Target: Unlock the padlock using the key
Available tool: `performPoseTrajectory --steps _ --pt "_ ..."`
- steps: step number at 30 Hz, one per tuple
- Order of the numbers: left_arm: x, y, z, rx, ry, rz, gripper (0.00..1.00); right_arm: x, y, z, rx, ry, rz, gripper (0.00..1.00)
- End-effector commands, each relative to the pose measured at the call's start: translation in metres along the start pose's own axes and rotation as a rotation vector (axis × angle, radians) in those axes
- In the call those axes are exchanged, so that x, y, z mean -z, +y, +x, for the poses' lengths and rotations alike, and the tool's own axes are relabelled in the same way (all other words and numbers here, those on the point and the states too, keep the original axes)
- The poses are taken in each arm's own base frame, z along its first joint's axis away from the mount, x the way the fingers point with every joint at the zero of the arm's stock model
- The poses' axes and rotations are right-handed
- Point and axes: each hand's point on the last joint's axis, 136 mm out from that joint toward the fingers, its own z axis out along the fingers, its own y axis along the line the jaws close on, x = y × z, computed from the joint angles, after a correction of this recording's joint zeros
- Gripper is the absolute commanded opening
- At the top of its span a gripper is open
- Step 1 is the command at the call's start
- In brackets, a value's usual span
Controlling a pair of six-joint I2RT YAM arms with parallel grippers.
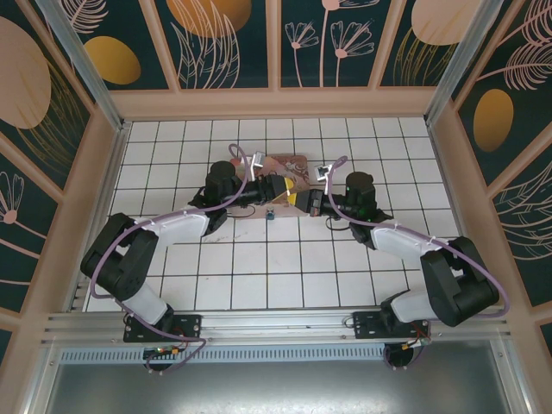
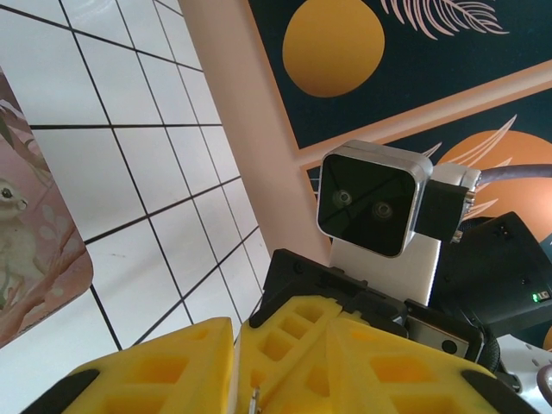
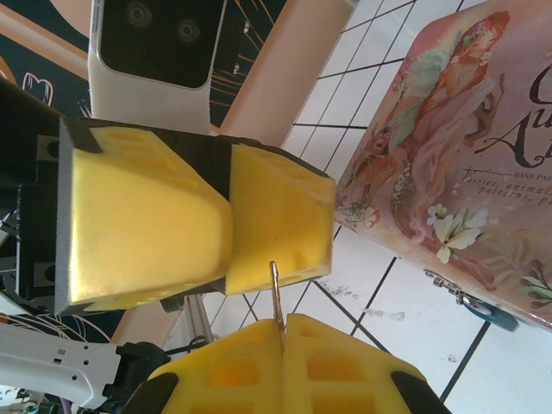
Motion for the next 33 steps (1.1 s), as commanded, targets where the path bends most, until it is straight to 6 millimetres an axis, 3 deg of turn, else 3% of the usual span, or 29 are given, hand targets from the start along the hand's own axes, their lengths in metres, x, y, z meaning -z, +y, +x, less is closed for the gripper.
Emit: performPoseTrajectory --steps 1,6,20,22,23,25,27,33 --pt "-0.003 -0.009 0.001 -0.028 0.006 0.041 0.35 -0.003 0.019 -0.011 0.050 -0.016 -0.065 0.00" --pt "-0.004 -0.007 0.002 -0.027 0.006 0.041 0.33 -0.003 0.020 -0.011 0.049 -0.017 -0.066 0.00" --pt "-0.012 -0.010 0.004 -0.029 0.021 0.060 0.00 -0.005 0.018 -0.013 0.042 -0.008 -0.055 0.00" --pt "-0.013 -0.008 0.002 -0.031 0.016 0.056 0.00 -0.006 0.016 -0.013 0.041 -0.006 -0.047 0.00" --pt "-0.013 -0.008 0.002 -0.032 0.011 0.054 0.00 -0.006 0.015 -0.013 0.040 -0.005 -0.044 0.03" --pt "-0.012 -0.006 -0.001 -0.040 -0.009 0.043 0.00 0.000 0.014 -0.014 0.042 -0.013 -0.038 0.25" --pt "-0.012 -0.006 -0.003 -0.057 -0.020 0.030 0.00 0.010 0.015 -0.015 0.045 -0.034 -0.033 0.38" --pt "-0.011 -0.012 -0.012 -0.143 -0.044 0.010 0.00 0.044 0.014 -0.018 0.035 -0.127 0.000 0.47"
